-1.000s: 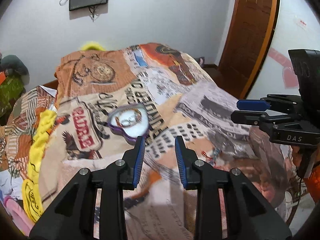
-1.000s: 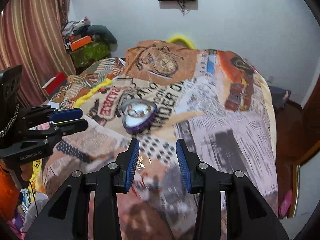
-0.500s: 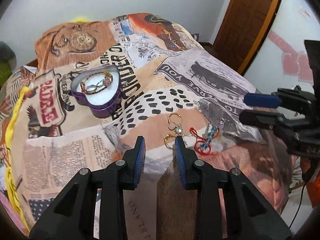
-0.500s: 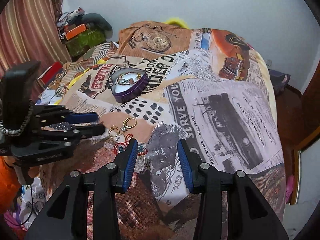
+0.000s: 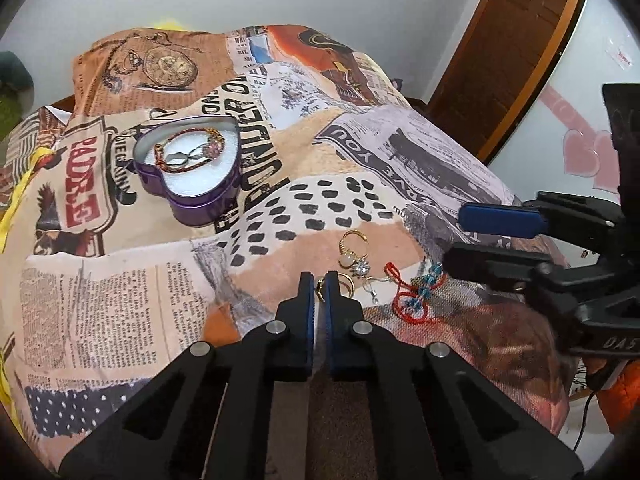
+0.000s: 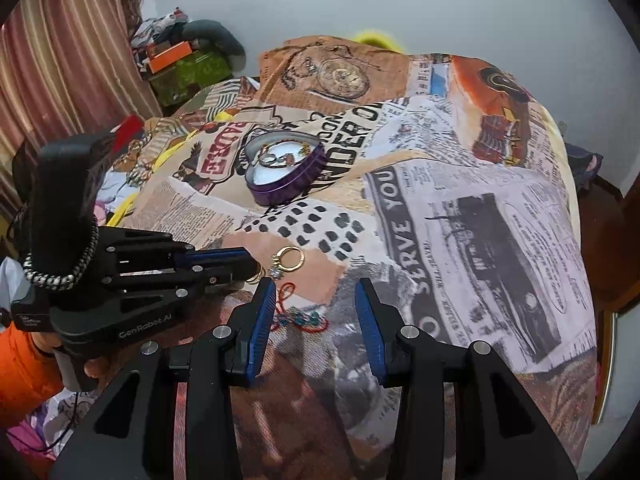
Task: Organize jewelry
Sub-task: 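Grasp a ring with the left gripper while the right grasps a gold ring with charm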
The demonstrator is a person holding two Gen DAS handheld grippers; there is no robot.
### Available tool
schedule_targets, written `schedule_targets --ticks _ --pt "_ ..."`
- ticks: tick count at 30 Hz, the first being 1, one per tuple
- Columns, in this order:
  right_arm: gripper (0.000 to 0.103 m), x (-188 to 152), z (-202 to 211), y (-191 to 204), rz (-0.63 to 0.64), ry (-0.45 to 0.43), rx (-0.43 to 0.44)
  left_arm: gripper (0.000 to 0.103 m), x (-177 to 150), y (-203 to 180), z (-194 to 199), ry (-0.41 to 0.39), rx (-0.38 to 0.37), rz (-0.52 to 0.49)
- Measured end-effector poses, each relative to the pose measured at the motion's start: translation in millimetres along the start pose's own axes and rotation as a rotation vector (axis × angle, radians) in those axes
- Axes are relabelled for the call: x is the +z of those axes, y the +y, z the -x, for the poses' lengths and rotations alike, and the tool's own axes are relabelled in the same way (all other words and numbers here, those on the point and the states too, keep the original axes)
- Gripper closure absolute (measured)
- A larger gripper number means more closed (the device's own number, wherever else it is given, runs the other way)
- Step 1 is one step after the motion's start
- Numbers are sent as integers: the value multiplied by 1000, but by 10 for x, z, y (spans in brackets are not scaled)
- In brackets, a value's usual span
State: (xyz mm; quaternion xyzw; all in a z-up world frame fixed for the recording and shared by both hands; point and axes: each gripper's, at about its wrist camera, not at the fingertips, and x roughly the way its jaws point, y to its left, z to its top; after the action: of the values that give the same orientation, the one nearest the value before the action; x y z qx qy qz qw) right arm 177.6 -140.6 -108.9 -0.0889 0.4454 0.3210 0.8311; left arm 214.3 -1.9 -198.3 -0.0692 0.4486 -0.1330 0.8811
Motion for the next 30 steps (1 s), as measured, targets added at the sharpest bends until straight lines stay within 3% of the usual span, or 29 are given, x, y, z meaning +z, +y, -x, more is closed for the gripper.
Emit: schedule_targets --ticks 8,12,20,30 --pt "66 65 -198 183 60 24 24 103 -126 40 190 -27 52 -48" --pt "82 107 -329 241 76 64 36 103 -183 73 255 -44 65 -54" --pt "92 96 -485 316 114 119 9 103 -253 124 346 -72 61 -43" --pt "94 107 -408 233 58 76 31 103 -175 161 440 -117 59 -43"
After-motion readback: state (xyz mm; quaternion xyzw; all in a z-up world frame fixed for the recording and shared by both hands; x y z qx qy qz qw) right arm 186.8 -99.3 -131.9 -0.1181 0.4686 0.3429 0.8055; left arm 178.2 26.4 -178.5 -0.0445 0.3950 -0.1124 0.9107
